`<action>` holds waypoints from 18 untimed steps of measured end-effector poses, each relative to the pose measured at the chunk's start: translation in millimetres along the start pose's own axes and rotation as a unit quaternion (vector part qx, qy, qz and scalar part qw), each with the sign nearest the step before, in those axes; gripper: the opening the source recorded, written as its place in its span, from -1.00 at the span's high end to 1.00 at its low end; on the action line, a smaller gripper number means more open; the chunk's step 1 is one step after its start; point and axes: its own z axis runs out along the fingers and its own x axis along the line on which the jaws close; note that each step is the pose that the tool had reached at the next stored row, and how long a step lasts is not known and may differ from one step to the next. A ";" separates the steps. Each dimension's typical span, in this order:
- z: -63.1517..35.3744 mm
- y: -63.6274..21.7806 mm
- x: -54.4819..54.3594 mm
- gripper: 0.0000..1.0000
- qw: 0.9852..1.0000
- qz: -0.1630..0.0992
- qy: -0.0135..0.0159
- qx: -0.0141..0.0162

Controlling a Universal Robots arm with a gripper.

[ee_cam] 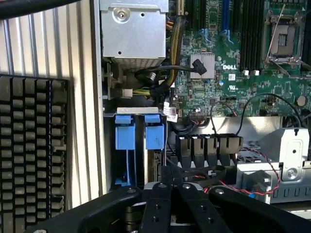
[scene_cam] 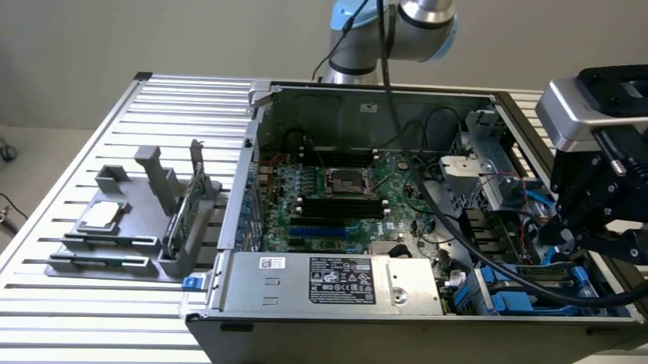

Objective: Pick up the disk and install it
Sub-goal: 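Insert the first disk wire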

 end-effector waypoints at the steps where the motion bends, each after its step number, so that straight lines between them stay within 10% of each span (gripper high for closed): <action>1: 0.1 0.0 0.0 0.79 1.000 0.009 0.000 0.001; 9: 0.0 0.0 0.0 0.79 0.997 0.081 0.004 0.009; 18: 0.1 0.0 0.0 0.79 0.987 0.162 0.008 0.017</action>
